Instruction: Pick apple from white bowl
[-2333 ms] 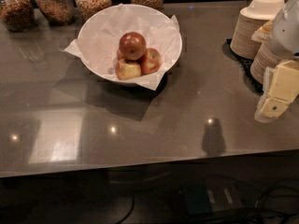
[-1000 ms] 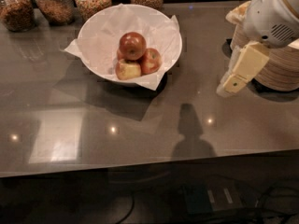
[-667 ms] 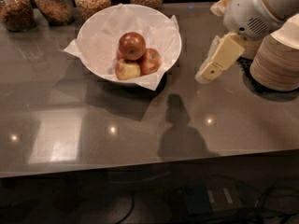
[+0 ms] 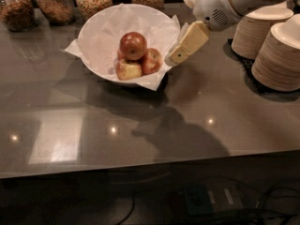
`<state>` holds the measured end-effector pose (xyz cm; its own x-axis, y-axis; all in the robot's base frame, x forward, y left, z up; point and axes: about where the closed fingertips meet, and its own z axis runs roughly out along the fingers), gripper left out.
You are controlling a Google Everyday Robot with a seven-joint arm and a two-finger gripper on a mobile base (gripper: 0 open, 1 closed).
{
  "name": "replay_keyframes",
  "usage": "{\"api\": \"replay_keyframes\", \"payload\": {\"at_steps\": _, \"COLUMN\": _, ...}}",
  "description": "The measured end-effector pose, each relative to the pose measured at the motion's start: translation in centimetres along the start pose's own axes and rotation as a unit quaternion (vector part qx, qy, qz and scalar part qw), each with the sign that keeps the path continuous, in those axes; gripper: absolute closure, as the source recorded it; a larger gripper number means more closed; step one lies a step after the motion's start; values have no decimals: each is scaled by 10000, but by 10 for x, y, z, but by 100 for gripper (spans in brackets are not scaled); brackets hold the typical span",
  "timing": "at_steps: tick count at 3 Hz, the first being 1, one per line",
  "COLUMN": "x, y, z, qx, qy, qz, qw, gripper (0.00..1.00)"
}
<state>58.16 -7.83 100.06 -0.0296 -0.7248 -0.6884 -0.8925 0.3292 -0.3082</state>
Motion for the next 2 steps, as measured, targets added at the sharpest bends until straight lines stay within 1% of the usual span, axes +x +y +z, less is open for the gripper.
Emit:
{"api": "replay_keyframes", "payload": {"at_steps": 1, "x": -15, "y": -6, "z": 28, "qx": -181, "qy": -218, "qz": 5, "qw": 9996, "gripper": 0}}
{"api": "replay_keyframes", "payload": {"at_steps": 2, "x": -23, "y": -10, "z": 57, "qx": -333, "qy": -292, "qz": -16, "qw": 9990, "gripper": 0}}
